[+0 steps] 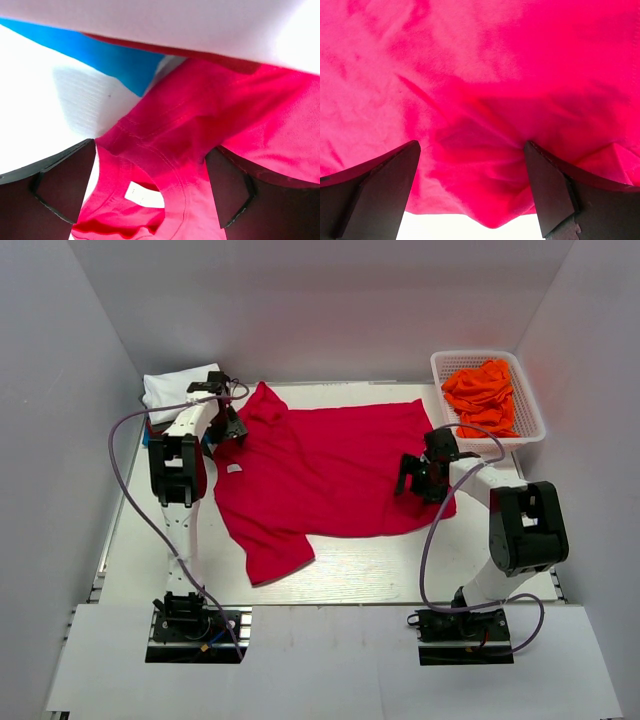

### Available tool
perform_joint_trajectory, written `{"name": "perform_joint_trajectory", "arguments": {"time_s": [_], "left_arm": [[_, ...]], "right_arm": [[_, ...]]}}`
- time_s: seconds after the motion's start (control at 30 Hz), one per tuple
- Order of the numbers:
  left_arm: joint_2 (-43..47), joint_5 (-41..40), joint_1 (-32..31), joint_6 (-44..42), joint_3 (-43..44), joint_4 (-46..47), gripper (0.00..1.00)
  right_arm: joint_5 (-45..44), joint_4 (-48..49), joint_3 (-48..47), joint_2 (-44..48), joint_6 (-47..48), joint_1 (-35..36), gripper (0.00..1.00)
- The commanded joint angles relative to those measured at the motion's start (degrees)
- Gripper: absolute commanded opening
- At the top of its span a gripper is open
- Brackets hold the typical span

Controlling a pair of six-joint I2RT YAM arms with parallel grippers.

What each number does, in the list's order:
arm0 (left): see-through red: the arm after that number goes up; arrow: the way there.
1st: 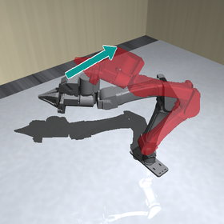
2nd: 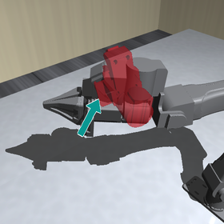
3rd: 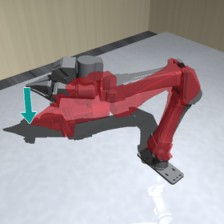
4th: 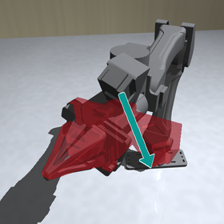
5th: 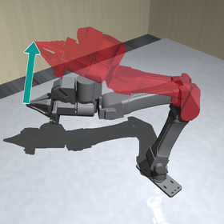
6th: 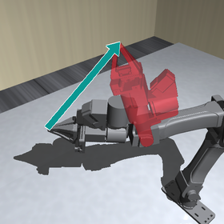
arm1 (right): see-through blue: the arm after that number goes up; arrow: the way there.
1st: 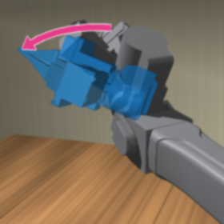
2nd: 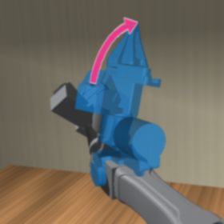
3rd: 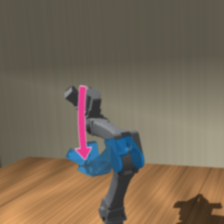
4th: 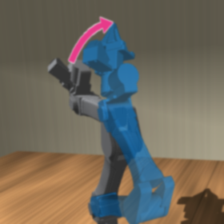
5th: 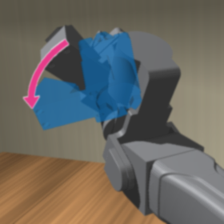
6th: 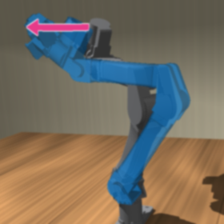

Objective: Fold and stack the t-shirts
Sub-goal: Flatten out the tshirt

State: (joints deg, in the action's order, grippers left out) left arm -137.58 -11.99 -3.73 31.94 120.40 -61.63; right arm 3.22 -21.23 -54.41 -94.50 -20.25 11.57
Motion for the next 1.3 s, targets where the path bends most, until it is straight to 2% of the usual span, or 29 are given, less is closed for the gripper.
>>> {"name": "perform_joint_trajectory", "arguments": {"time_s": [0.0,0.17,0.27,0.37,0.43,0.7,0.83,0.97,1.1,1.17,1.2,1.23,1.27], "left_arm": [[4.6,5.4,-0.5,-2.4,1.4,-0.4,1.0],[13.1,18.5,-2.8,-6.4,-2.1,12.4,1.0],[11.6,19.9,-5.2,-6.5,0.8,15.0,1.0],[3.7,19.9,-6.5,-6.5,13.7,12.3,1.0],[0.1,20.5,-7.2,-5.4,16.8,12.3,1.0],[-0.7,10.9,-7.2,-2.6,11.4,21.5,1.0],[-2.6,10.8,-7.2,-2.1,10.3,29.5,0.91],[-6.6,10.1,-7.2,-2.1,12.1,33.1,0.9],[-10.3,7.9,-7.2,-2.1,14.6,34.3,0.84],[-11.0,9.7,-7.2,-2.6,15.1,35.3,0.77],[-11.0,12.1,-7.2,-2.6,14.3,36.0,0.7],[-10.4,13.4,-7.2,-2.6,12.6,38.0,0.55],[-10.4,14.4,-7.2,-2.6,11.6,39.1,0.47]], "right_arm": [[5.9,-3.1,2.0,1.2,2.2,0.0,0.9],[7.4,-2.2,-0.4,5.1,6.4,0.5,0.9],[7.1,-1.5,-2.7,6.1,7.0,0.6,0.9],[7.0,-1.2,-4.7,5.6,7.2,0.5,0.9],[6.5,-2.0,-5.5,4.2,7.2,0.4,0.9],[5.5,-2.4,-7.5,2.5,7.3,0.1,0.9],[4.2,-2.4,-8.0,1.8,7.5,0.1,0.9],[2.9,-2.1,-7.9,1.6,7.6,0.1,0.9],[1.3,-2.5,-8.8,0.5,7.6,0.2,0.9],[1.4,-3.0,-10.1,-0.2,7.8,-0.1,0.9],[1.5,-3.1,-10.4,-0.9,7.9,0.0,0.9],[1.6,-3.1,-10.7,-1.0,7.9,0.0,0.9],[1.6,-3.1,-11.0,-1.3,7.9,0.1,0.9]]}}
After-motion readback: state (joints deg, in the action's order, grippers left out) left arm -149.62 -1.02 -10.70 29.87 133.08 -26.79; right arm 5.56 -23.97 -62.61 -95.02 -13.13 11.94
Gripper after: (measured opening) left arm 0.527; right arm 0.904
